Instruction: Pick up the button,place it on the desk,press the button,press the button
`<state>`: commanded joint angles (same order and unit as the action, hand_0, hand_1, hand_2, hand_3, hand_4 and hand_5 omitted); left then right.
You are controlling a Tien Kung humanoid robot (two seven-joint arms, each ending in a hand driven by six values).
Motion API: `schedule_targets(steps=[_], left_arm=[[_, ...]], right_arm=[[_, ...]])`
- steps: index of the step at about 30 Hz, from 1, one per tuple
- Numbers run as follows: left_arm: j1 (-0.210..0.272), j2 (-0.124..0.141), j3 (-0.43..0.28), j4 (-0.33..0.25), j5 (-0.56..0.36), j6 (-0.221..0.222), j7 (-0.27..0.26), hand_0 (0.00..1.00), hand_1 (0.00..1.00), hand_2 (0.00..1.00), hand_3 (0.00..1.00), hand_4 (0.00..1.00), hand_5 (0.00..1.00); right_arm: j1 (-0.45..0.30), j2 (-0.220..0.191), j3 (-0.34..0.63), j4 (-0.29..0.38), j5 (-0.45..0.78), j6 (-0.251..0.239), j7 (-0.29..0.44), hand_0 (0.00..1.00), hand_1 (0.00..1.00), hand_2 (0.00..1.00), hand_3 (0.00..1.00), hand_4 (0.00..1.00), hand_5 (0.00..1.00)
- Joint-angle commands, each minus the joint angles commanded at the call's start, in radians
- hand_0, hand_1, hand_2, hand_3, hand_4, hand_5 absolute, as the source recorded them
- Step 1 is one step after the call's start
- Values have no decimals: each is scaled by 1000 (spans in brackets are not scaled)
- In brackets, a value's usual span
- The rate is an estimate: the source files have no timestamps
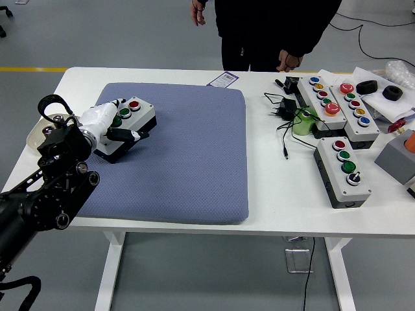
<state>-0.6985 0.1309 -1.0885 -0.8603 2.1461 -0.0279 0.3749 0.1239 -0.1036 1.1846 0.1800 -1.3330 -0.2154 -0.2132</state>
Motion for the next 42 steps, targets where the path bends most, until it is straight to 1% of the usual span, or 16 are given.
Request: schedule_targets(steps=[8,14,15,17,18,20,23,24,26,29,30,33,35,36,41,42], left_arm=[[-40,-23,27,72,32,6,47,998,998,998,998,998,609],[-71,-37,72,129,16,3,62,981,998,998,998,998,593],[-78,-40,95,145,11,33,82,981,998,998,998,998,593],[-88,-42,122,167,5,87,100,981,998,998,998,998,593],[-92,-43,132,177,4,110,105,730,841,922,908,990,253],[-97,-43,148,191,22,145,111,730,841,922,908,990,253],[-100,-40,165,196,35,180,114,730,841,922,908,990,253],[-100,-39,168,196,35,183,115,530,508,620,774,708,2],[-98,-38,170,195,45,168,107,530,508,620,774,708,2],[-94,-36,176,194,38,99,84,530,508,620,774,708,2],[-92,-36,178,194,41,79,77,467,425,470,711,642,2],[-89,-37,181,198,45,41,65,467,425,470,711,642,2],[-88,-37,182,199,48,28,61,467,425,470,711,642,2],[-88,-36,182,197,53,25,61,418,377,428,690,614,2],[-86,-31,180,182,72,46,52,418,377,428,690,614,2],[-85,-29,178,177,74,57,46,276,252,295,461,453,2]], right_arm=[[0,-1,-2,0,0,0,0,747,689,707,580,180,127],[0,-1,-5,0,2,0,0,748,689,707,580,180,127],[0,-1,-5,0,0,0,-1,748,689,707,580,180,127],[0,-1,-5,0,-1,0,-1,748,689,707,580,180,127],[-1,-1,-5,0,0,0,0,747,689,707,580,180,128],[-2,-2,-3,0,0,0,1,747,689,707,580,180,128],[-3,-2,0,0,0,0,1,747,689,707,580,180,128],[-3,-2,0,0,-3,0,1,746,689,707,580,180,127],[-3,-2,1,0,-4,0,0,746,689,707,580,180,127],[-3,-2,1,0,-4,1,0,746,689,707,580,180,127],[-3,-2,1,0,-4,1,0,747,689,707,580,180,128],[-3,-2,1,0,-4,1,0,747,689,707,580,180,128],[-3,-2,1,0,-4,1,0,747,689,707,580,180,128],[-3,-2,3,0,-5,0,0,746,688,707,580,180,128],[-3,-3,4,0,-4,0,1,746,688,707,580,180,128],[-3,-3,4,0,-4,0,1,747,688,707,580,180,127]])
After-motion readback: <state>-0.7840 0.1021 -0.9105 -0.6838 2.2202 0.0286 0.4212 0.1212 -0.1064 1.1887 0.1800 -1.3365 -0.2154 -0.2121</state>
